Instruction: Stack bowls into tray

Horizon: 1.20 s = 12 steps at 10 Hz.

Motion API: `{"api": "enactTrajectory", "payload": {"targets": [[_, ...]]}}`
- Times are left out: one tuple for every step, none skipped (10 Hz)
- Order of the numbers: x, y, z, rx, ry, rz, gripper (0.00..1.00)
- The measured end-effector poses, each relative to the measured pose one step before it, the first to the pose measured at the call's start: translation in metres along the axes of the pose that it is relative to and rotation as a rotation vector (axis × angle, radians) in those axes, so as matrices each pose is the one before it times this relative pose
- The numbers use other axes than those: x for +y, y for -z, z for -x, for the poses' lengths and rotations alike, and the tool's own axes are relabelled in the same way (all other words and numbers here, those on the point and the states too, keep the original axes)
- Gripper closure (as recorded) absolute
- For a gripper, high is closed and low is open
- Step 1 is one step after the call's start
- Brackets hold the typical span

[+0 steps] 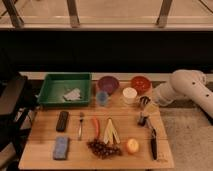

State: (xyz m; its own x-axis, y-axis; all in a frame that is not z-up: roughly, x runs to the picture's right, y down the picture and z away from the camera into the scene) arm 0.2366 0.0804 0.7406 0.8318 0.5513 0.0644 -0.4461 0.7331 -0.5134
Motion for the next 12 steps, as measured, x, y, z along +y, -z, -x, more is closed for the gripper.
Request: {"api": "enactTrajectory", "payload": {"targets": [[-0.00221, 0.00140, -0.00047, 0.00122, 0.00950, -0.01151, 0.20], [-0.00867, 0.00368, -0.00101, 0.00196, 0.01164, -0.02927, 0.20], [-0.01382, 0.00231, -0.00286, 0.00156, 0.00765, -0.03605, 0.20], [-0.02347, -0.00148, -0.00260, 0.00132, 0.01316, -0.04270, 0.20], [-0.02364, -0.00413, -0.00262, 0.00352, 0.01250, -0.03073, 0.20], [-0.02167, -0.00528, -0.00213, 0.00587, 0.01625, -0.02311, 0.20], [-0.01647, -0.00487, 0.00010, 0.00415, 0.01682, -0.01664, 0.20], [-0.02013, -0.00712, 0.00285, 0.00072, 0.02259, -0.00704, 0.20], [-0.01021, -0.00391, 0.00208, 0.00001, 0.01305, -0.00274, 0.20], [-0.00535, -0.00150, -0.00005, 0.00142, 0.00561, -0.00253, 0.20], [-0.00146, -0.00039, 0.00038, -0.00010, 0.00137, -0.00082, 0.20], [0.00057, -0.00076, -0.00068, 0.00040, -0.00071, 0.00129, 0.20]]}}
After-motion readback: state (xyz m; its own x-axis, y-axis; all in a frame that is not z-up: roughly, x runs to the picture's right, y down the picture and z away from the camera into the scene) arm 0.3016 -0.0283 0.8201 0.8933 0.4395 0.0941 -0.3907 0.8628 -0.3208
